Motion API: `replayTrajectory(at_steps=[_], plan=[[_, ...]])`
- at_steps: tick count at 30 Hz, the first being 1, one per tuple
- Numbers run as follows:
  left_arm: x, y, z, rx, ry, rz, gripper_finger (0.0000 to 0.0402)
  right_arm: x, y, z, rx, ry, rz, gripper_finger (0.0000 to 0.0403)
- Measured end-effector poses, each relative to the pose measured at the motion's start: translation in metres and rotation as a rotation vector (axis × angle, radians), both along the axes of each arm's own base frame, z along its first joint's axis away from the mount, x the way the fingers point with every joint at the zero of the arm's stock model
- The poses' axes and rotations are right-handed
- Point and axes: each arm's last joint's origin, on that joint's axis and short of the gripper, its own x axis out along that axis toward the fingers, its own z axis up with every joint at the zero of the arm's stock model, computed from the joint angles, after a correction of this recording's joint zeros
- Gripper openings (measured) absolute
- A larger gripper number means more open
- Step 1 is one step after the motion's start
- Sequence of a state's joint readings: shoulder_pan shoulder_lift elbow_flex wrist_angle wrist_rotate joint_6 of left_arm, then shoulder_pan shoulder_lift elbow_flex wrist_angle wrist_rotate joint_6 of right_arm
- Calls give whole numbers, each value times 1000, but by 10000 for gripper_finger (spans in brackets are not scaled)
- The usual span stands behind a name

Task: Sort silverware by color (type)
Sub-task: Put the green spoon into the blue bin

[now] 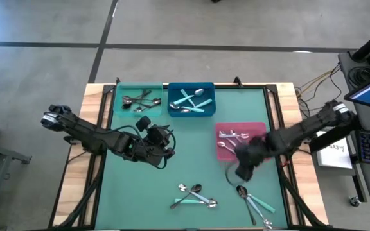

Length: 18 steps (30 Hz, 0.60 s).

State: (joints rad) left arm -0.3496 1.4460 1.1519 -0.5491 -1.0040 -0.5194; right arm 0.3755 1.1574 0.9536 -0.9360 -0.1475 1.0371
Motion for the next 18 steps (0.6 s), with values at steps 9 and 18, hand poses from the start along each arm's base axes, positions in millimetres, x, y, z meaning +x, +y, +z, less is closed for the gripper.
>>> replayTrajectory(at_steps=[9, 18], plan=[[0, -2, 0, -4, 23, -35, 88, -28, 66, -45, 10, 333, -134, 111], [-1, -4, 0, -4, 24, -43, 88, -24, 111, -72, 23, 462, -36, 111]])
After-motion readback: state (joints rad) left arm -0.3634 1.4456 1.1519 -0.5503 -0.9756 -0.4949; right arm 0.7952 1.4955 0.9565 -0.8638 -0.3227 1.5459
